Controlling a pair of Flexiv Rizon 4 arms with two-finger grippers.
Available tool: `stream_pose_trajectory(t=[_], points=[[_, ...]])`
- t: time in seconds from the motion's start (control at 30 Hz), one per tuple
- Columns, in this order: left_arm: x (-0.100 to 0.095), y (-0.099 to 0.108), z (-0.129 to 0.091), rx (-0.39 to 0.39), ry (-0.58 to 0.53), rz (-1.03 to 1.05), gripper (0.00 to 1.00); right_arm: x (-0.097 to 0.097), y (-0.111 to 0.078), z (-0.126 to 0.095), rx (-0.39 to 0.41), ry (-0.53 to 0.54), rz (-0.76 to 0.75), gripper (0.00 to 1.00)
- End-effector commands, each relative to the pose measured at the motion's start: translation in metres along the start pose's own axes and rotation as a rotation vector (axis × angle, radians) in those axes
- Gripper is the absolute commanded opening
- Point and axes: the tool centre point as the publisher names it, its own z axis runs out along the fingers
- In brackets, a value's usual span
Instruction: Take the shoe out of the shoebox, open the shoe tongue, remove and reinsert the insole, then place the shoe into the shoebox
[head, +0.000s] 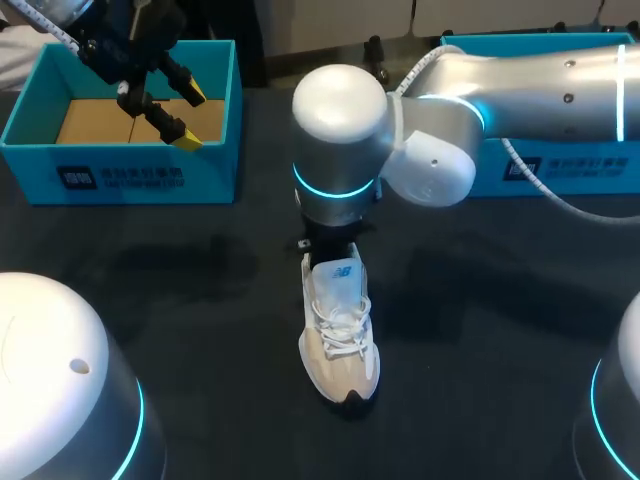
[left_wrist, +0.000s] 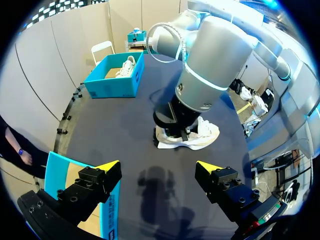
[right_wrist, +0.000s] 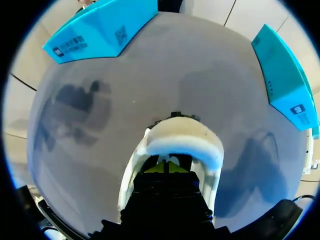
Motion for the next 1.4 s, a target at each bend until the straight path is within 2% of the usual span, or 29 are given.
stream_pose_trajectory(t=[0.03, 0.23, 0.57, 0.67, 0.87, 0.93, 1.07, 1.13, 1.4], points=[[0.000, 0.000, 0.000, -0.003, 0.000, 0.001, 1.00, -0.003, 0.000, 0.019, 0.027, 0.033, -0.005, 0.00], [0.000, 0.000, 0.000, -0.003, 0.000, 0.001, 1.00, 0.000, -0.018, 0.027, 0.085, 0.044, 0.000, 0.00], [0.000, 0.000, 0.000, -0.003, 0.000, 0.001, 1.00, 0.005, -0.047, 0.013, 0.138, 0.029, 0.019, 0.00], [0.000, 0.000, 0.000, -0.003, 0.000, 0.001, 1.00, 0.004, -0.047, 0.002, 0.119, 0.014, 0.030, 0.00], [0.000, 0.000, 0.000, -0.003, 0.000, 0.001, 1.00, 0.001, -0.035, -0.024, 0.102, -0.001, 0.026, 0.00], [0.000, 0.000, 0.000, -0.003, 0.000, 0.001, 1.00, 0.000, -0.031, -0.030, 0.116, 0.003, 0.024, 0.00], [0.000, 0.000, 0.000, -0.003, 0.000, 0.001, 1.00, 0.000, -0.027, -0.041, 0.201, 0.030, 0.030, 0.00], [0.000, 0.000, 0.000, -0.003, 0.000, 0.001, 1.00, 0.002, -0.027, -0.046, 0.211, 0.018, 0.026, 0.00], [0.000, 0.000, 0.000, -0.003, 0.000, 0.001, 1.00, 0.005, -0.036, -0.056, 0.284, 0.005, 0.029, 0.00]])
